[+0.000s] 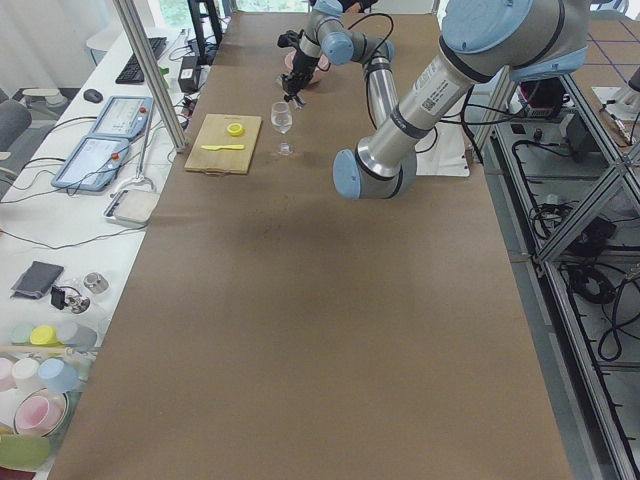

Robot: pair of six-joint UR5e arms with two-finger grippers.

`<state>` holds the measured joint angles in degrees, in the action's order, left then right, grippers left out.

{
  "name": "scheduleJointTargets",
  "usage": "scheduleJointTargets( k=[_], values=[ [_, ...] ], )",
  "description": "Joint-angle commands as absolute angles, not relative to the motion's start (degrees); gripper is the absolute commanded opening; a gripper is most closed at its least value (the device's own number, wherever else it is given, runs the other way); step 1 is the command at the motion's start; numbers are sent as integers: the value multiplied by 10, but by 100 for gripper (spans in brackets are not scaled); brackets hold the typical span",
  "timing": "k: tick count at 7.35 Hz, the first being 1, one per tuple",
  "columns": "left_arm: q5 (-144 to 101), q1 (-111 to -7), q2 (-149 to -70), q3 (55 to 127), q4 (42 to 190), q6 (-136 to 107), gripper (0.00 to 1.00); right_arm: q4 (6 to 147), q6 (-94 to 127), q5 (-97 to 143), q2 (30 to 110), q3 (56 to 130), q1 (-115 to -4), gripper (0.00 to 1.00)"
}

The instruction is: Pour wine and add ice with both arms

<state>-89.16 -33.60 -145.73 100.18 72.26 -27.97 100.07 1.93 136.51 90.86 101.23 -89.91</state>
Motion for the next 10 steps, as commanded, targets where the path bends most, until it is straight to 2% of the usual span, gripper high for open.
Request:
scheduleJointTargets(
  k=[1, 3, 8, 10],
  values=[
    [-903, -348, -1478, 968, 693, -249, 0, 1001, 19, 1366, 909, 1012, -899, 100],
    [-903, -353, -1506, 942, 652, -222, 0, 1001, 19, 1366, 909, 1012, -899, 100],
    [-902, -352, -1541, 937, 556, -168, 0, 1001, 19, 1366, 909, 1011, -899, 100],
    [-899, -352, -1577, 881, 527, -139, 0, 1002, 19, 1367, 911, 1011, -899, 100]
  ],
)
